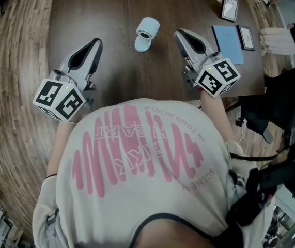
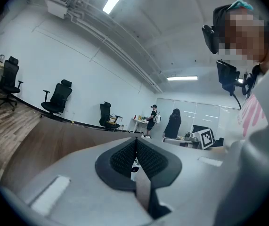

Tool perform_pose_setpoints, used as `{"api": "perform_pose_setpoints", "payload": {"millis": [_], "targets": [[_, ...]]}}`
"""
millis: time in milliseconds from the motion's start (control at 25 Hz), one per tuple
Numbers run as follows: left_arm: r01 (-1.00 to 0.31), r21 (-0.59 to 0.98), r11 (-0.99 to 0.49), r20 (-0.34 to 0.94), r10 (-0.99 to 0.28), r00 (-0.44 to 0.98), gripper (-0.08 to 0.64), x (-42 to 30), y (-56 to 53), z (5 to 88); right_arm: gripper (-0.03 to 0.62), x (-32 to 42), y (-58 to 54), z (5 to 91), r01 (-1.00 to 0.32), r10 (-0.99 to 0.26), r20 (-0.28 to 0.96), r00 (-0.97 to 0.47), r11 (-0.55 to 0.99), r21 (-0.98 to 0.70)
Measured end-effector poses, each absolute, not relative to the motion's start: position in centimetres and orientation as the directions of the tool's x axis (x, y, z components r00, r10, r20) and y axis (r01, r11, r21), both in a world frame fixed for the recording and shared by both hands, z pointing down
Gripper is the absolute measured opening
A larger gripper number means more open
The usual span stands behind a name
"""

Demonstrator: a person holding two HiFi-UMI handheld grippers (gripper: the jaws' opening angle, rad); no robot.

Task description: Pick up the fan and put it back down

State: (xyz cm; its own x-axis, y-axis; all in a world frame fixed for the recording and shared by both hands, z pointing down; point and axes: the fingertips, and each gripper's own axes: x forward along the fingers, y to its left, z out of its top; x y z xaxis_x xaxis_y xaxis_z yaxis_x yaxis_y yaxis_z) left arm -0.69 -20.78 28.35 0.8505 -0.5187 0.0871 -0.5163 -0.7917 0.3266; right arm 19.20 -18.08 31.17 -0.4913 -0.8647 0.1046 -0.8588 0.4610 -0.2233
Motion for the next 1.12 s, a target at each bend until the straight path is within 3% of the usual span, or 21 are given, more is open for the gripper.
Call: {"api": "perform_pose_setpoints", "payload": {"millis": [1120], "targets": [[-0.540, 0.330, -0.774, 0.096, -0.541, 0.835, 0.020, -1.4, -20.4, 28.8, 0.005, 18.8, -19.0, 32.4, -0.843, -0.844, 0.139, -0.518, 0.477, -0.249]]}}
